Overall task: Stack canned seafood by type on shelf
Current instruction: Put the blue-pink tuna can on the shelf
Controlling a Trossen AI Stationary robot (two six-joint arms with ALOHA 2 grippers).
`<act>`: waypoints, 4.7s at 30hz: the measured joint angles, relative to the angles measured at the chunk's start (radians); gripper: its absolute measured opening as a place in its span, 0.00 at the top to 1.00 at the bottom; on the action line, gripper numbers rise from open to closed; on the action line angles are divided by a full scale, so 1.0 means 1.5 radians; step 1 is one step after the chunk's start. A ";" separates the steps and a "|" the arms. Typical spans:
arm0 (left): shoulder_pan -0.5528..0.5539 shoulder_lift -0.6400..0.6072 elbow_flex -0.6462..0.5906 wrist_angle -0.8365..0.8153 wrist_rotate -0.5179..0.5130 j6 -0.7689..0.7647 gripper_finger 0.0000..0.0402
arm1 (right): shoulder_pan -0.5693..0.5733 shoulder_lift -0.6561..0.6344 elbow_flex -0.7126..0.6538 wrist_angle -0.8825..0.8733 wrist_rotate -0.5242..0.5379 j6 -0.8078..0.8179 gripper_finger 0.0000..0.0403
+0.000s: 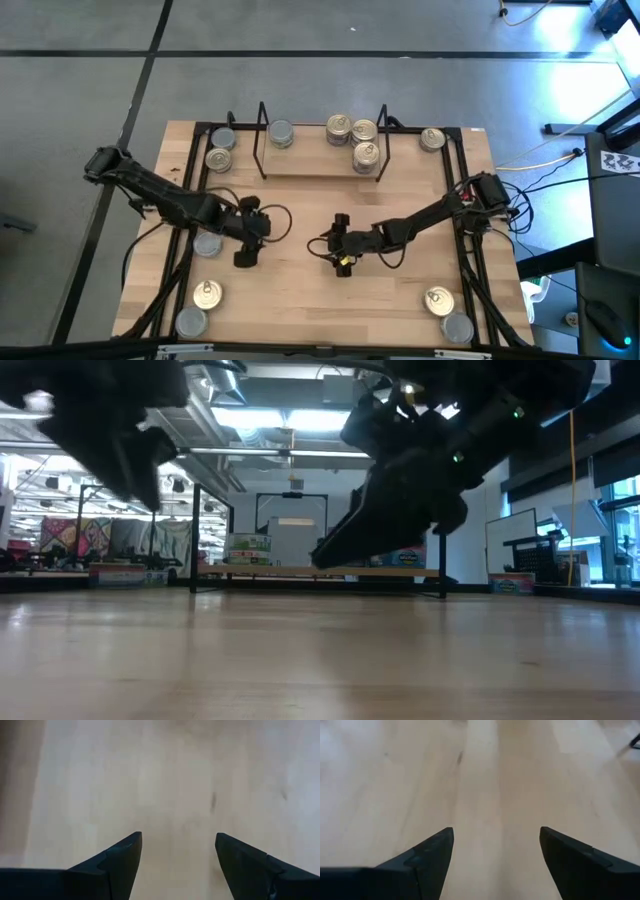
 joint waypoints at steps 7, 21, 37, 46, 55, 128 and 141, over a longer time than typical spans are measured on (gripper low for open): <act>-0.110 0.009 0.038 -0.048 0.004 -0.102 0.37 | 0.000 0.000 0.000 0.030 -0.038 0.045 0.27; -0.368 0.009 0.019 -0.090 0.007 -0.419 0.37 | 0.000 0.000 0.000 0.086 -0.053 0.126 0.27; -0.445 0.058 -0.053 -0.016 0.054 -0.536 0.37 | 0.000 0.000 0.000 0.115 -0.040 0.200 0.27; -0.425 0.059 -0.051 -0.047 0.181 -0.548 0.37 | 0.000 0.000 0.000 0.101 -0.040 0.208 0.27; -0.427 0.064 -0.059 -0.047 0.134 -0.544 0.37 | 0.000 0.001 0.000 0.102 -0.040 0.209 0.27; 0.111 0.281 -0.151 0.739 0.114 0.165 0.37 | 0.022 -0.030 0.045 -0.022 -0.126 -0.111 0.27; 0.149 0.282 -0.152 0.742 0.129 0.088 0.37 | 0.079 0.015 0.046 -0.035 0.116 -0.233 0.27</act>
